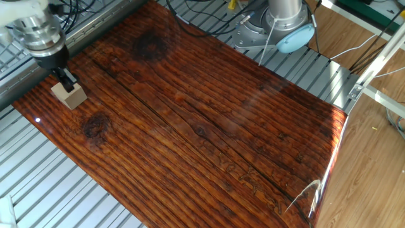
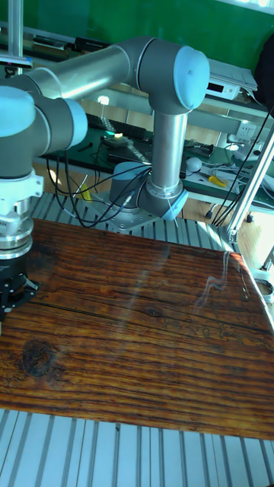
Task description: Hold a small block with the gripper and sweep it from left to right on the table
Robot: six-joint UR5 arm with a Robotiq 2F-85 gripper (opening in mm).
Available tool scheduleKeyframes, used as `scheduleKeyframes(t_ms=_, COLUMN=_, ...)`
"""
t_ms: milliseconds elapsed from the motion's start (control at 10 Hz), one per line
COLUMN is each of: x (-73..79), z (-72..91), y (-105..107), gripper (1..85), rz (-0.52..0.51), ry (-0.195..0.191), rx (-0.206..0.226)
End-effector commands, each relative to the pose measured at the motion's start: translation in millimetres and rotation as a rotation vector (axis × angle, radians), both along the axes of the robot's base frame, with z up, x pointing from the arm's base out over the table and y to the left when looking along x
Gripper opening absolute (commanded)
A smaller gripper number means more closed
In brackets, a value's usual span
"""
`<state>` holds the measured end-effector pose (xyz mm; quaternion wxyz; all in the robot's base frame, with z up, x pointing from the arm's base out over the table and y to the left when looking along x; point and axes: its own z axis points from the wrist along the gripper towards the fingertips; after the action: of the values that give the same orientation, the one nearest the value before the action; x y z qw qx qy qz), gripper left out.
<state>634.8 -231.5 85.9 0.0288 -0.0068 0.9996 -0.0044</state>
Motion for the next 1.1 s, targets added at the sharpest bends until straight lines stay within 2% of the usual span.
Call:
scheduleKeyframes(t_ms=0, x=1.9, z=-6.1, y=-33, gripper=53.7, rz=0.045, ry=-0.014, rx=-0.023)
scheduleKeyframes(t_ms=100, x=-1.2, z=-5.1, y=-31, gripper=53.7, rz=0.04, ry=0.004, rx=-0.007)
scheduleKeyframes(t_ms=300, x=-0.5, z=-4.8, y=-36, gripper=54.0, rz=0.04, ry=0.004, rx=-0.022)
scheduleKeyframes(t_ms=400, x=4.4, z=-6.0, y=-36, gripper=64.7, rz=0.039, ry=-0.01, rx=-0.022)
scheduleKeyframes(t_ms=500, x=14.2, z=-7.1, y=-30, gripper=73.3, rz=0.051, ry=-0.037, rx=0.012)
scheduleKeyframes(t_ms=600, x=20.9, z=-9.0, y=-29, gripper=85.0, rz=0.058, ry=-0.048, rx=0.026)
scheduleKeyframes(t_ms=800, x=27.7, z=-19.1, y=-35, gripper=85.0, rz=0.046, ry=-0.044, rx=0.012)
scheduleKeyframes(t_ms=900, x=29.0, z=-27.5, y=-43, gripper=83.3, rz=0.039, ry=-0.036, rx=-0.018)
scheduleKeyframes(t_ms=1000, x=28.4, z=-37.3, y=-40, gripper=82.0, rz=0.025, ry=-0.037, rx=-0.002)
